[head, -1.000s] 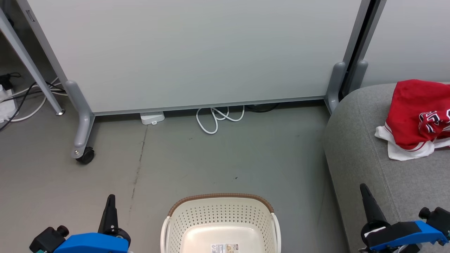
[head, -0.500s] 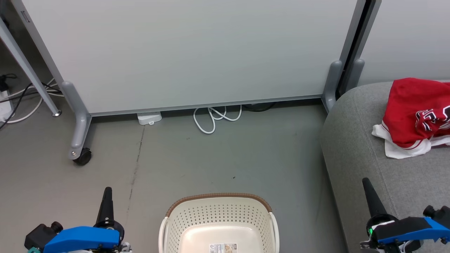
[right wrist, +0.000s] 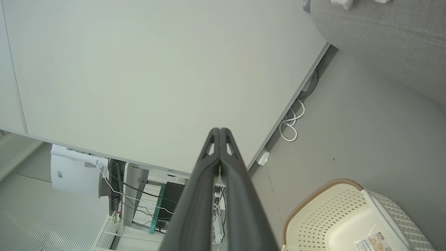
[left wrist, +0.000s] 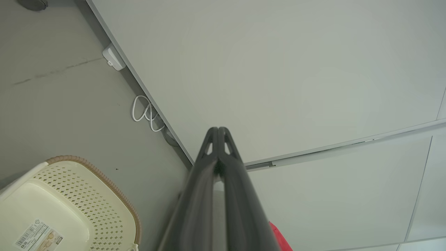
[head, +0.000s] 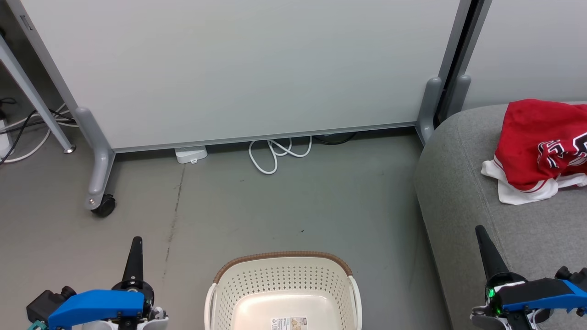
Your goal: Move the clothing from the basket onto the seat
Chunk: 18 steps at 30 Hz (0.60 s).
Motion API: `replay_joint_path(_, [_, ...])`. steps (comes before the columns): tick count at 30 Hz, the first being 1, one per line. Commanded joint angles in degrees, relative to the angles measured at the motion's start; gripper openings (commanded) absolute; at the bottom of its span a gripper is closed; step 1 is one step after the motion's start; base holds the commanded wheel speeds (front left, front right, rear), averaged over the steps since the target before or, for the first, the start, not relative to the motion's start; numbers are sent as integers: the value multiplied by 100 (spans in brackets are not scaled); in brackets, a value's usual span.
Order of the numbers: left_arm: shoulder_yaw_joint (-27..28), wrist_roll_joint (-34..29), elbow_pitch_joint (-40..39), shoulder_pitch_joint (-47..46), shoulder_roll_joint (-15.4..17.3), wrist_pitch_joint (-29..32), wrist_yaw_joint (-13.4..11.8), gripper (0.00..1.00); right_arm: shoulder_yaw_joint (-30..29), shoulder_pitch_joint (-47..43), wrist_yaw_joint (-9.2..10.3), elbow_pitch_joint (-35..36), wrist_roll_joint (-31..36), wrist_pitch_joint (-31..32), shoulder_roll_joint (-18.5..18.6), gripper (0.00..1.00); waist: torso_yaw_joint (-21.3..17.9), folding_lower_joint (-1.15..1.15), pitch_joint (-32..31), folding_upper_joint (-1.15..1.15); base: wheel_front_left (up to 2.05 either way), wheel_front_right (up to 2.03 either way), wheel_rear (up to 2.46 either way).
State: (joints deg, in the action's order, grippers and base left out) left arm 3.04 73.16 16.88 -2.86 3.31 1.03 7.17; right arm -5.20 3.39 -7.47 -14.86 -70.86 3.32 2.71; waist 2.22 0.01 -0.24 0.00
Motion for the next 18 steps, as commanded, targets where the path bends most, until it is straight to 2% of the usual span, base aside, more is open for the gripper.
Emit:
replay_joint_path(1, [55,141,-75,-158,11,49,37,0,-23,132,-3,64,-173,34,22,0,-8,0,2,0,0,0,0])
replay_joint_path(18, [183,883,-168,-246,-14,266,45,0,-73,212,-3,77,-996,160,25,0,-87,-1,17,0,0,0,0])
